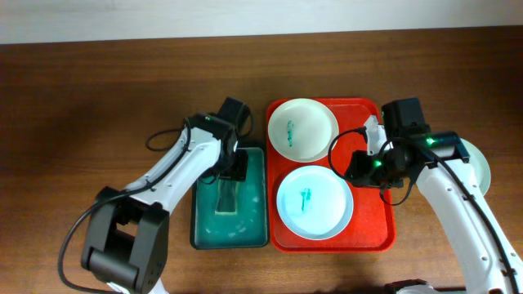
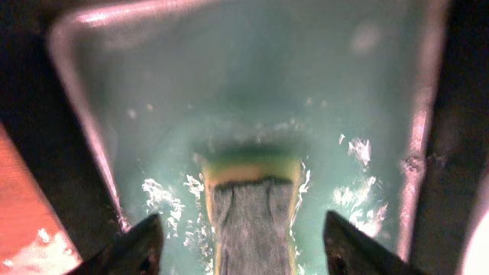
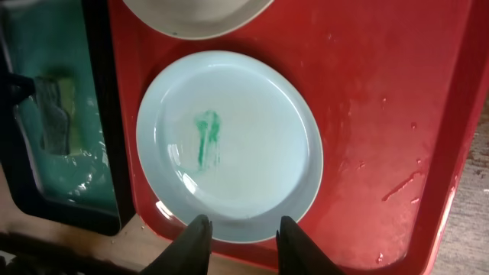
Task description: Clean dirty plates on tray and stack at the side
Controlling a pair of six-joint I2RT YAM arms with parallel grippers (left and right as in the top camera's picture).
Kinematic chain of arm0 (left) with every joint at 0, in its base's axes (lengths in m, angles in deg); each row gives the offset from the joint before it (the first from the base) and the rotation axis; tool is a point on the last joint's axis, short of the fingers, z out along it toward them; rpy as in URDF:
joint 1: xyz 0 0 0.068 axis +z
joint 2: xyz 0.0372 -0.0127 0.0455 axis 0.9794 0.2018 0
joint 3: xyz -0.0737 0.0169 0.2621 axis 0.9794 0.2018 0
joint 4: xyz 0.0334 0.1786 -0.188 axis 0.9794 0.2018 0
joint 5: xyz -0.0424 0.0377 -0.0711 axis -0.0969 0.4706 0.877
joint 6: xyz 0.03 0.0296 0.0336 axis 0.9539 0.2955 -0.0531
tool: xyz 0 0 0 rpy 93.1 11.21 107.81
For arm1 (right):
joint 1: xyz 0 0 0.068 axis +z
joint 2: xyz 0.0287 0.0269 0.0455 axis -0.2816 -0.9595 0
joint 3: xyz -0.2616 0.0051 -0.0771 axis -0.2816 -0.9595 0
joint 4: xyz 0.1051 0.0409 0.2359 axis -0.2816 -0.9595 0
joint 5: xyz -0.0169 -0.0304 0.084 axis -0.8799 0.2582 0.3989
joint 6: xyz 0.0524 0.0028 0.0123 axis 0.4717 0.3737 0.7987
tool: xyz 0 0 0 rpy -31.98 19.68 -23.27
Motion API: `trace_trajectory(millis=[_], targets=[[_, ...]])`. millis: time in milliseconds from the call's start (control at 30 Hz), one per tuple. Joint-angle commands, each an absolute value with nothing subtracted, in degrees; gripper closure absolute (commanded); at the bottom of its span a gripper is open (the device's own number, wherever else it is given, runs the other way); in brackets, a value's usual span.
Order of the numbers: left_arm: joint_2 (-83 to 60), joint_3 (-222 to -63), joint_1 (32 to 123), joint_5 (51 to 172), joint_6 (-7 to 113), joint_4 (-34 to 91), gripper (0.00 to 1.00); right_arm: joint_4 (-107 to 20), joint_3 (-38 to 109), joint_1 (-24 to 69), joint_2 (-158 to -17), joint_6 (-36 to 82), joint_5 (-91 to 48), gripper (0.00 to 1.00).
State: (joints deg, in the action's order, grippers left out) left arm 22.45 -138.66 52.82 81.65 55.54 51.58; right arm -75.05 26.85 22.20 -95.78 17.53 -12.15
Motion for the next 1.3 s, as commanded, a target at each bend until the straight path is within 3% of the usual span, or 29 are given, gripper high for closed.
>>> trace_trajectory(millis=[0,33,100,200,233,300,500,567,633,733,833,933,1033,1200,1267], targets=[[21.62,-141.54,53.02,82.88,56.35,57.22,0.29,-75.77,27.26,22.77,-95.46,16.74,-11.78,0.69],[21.62,-141.33,53.0,83.32,55.28,59.1,0.32,-76.73,27.26,22.77,-95.46,16.72,-12.15,0.69],[21.62,-139.42,53.0,83.88,53.79,60.17,0.48,-78.78,26.43,22.77,-95.5,16.76,-12.28,0.65],[21.62,-129.37,52.14,84.12,53.83,50.29,0.6,-77.63,20.31,22.7,-96.11,17.42,-12.39,0.65],[21.62,-127.14,52.12,84.1,53.83,47.4,0.77,-76.97,19.7,22.7,-96.16,17.42,-12.5,0.65],[21.62,-126.4,52.12,84.1,53.85,45.96,1.0,-76.01,19.7,22.7,-96.16,17.61,-13.03,0.65],[19.52,-141.59,52.21,83.86,57.64,57.5,1.0,-74.13,19.65,19.6,-96.66,23.01,-19.36,0.6],[18.82,-150.4,52.21,83.88,58.95,62.53,1.0,-74.09,19.33,16.63,-101.53,13.64,-11.89,0.58],[18.82,-152.43,52.21,83.88,58.95,62.46,1.0,-73.01,18.82,17.48,-105.47,13.7,-12.35,0.59],[18.82,-152.69,52.21,83.97,58.9,62.27,1.0,-60.99,15.0,17.78,-114.41,16.83,-15.28,0.71],[18.82,-152.69,52.21,88.71,58.9,60.54,1.0,-61.06,14.02,17.89,-118.65,16.96,-12.04,0.94],[19.06,-152.47,49.63,97.26,58.86,55.56,1.0,-61.04,13.42,17.89,-118.6,16.96,-12.06,0.96],[22.34,-152.47,42.44,98.44,58.86,50.03,1.0,-61.04,13.42,17.89,-118.6,16.96,-12.09,0.95],[36.02,-152.47,33.52,100.01,54.88,44.76,1.0,-61.06,13.42,17.89,-118.6,16.94,-12.13,0.95],[40.0,-152.47,33.48,107.99,54.9,41.52,1.0,-60.99,13.42,17.89,-118.6,16.94,-12.28,0.95]])
